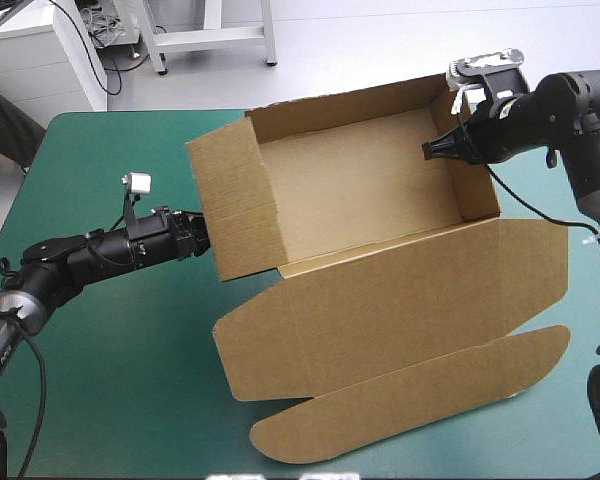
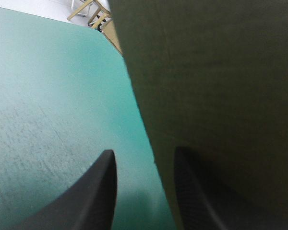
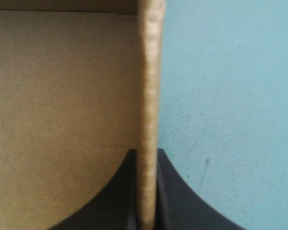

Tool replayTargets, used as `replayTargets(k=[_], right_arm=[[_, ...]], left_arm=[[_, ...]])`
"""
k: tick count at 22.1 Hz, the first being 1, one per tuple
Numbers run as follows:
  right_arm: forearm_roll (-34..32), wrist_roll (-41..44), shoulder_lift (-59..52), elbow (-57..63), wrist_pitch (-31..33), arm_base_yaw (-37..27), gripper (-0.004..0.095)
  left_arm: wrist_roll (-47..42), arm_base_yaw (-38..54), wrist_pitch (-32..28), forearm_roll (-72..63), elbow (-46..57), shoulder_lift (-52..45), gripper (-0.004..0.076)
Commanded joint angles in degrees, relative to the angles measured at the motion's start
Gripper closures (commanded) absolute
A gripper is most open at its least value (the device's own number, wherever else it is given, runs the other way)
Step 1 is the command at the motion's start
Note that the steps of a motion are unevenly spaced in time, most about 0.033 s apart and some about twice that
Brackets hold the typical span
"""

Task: Fold the box

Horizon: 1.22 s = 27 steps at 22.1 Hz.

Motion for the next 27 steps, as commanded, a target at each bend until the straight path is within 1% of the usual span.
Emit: replayTargets(k=[1, 5, 10, 14, 16, 17, 20, 24, 27], right_arm=[[2.00, -0.90, -1.13, -1.42, 0.48, -0.27, 0.0927], [2.00, -0.90, -0.41, -1.42, 0.48, -0.27, 0.0927], [2.00, -0.90, 0.41, -1.42, 0.48, -0.27, 0.0926], [1.89, -0.05, 1.15, -1.42, 0.48, 0.37, 0.0925], [1.07, 0.74, 1.42, -1.42, -0.86, 2.37, 0.0924], [0.41, 1.11, 1.42, -1.42, -1.68, 3.69, 0.0924], [-3.15, 3.23, 1.65, -1.42, -2.87, 6.66, 0.0924], [-3.58, 3.92, 1.88, -1.42, -3.24, 7.64, 0.0924], [-3.46, 3.92, 1.88, -1.42, -3.62, 7.64, 0.0924]], left_arm=[[-0.51, -0.93, 7.63, -7.77, -3.34, -1.90, 0.0444], [-3.13, -0.93, 7.63, -7.77, -7.19, -1.90, 0.0444], [-10.05, -0.93, 7.63, -7.77, -12.32, -1.90, 0.0442], [-11.30, -1.38, 7.09, -7.77, -14.66, -1.90, 0.0442], [-12.48, -3.09, 2.90, -5.23, -15.71, -1.90, 0.0442], [-13.82, -4.30, -0.43, -1.53, -16.75, -1.90, 0.0442], [-19.80, -6.74, -8.95, 7.45, -18.74, -1.90, 0.0442], [-27.26, -7.18, -12.68, 17.37, -19.49, -1.90, 0.0442], [-31.72, -7.18, -14.93, 21.71, -19.84, -1.90, 0.0442]])
